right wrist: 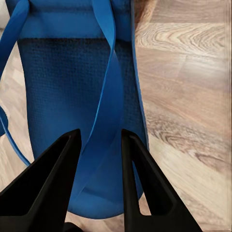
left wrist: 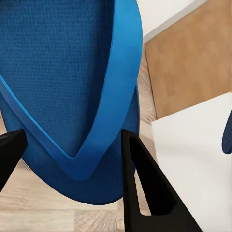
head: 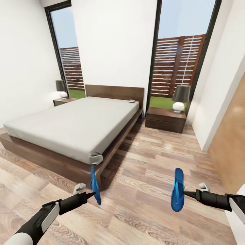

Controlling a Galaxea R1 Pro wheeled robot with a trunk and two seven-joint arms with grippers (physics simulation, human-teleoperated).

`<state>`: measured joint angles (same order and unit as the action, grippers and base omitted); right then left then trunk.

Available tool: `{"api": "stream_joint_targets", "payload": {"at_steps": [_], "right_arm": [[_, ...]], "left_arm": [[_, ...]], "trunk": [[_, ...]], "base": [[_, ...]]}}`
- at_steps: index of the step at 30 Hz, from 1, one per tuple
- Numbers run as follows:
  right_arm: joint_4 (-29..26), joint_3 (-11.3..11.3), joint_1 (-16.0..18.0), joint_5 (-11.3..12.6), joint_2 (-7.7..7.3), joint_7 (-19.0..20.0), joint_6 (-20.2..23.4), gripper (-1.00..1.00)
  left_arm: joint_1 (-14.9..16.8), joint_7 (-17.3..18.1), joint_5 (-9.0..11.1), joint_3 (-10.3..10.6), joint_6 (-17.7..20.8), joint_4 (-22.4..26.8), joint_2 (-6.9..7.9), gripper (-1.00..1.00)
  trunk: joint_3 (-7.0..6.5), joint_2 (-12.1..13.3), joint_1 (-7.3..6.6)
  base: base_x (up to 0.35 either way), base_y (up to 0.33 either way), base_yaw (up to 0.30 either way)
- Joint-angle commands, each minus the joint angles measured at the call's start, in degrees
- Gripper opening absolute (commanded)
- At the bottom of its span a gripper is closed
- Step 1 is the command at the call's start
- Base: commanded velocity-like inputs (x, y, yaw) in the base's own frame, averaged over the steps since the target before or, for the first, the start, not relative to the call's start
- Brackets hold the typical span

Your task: In the bedroom, move the book from the bed onto either nightstand, and place the two sandals side by side next to the bed.

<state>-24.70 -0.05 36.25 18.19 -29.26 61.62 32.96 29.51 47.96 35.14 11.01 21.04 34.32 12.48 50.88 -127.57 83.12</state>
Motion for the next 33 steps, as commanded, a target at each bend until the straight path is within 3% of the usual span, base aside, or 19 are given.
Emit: {"api": "stream_joint_targets", "payload": {"at_steps": [1, 27, 33], "right_arm": [[0.0, 0.0, 0.0, 0.3, 0.0, 0.1, 0.4, -1.0], [0.0, 0.0, 0.0, 0.3, 0.0, -0.1, 0.4, -1.0], [0.0, 0.0, 0.0, 0.3, 0.04, -0.2, 0.3, -1.0]], "left_arm": [[0.0, 0.0, 0.6, 0.2, 0.5, 0.0, 0.06, -1.0], [0.0, -0.1, 0.6, 0.2, 0.5, -0.1, 0.0, -1.0], [0.0, -0.1, 0.6, 0.2, 0.4, -0.4, 0.01, -1.0]], "trunk": [[0.03, 0.0, -0.01], [-0.3, 0.0, -0.01], [-0.3, 0.0, -0.01]], "base": [[0.0, 0.0, -0.233], [0.0, 0.0, -0.233], [0.0, 0.0, -0.082]]}}
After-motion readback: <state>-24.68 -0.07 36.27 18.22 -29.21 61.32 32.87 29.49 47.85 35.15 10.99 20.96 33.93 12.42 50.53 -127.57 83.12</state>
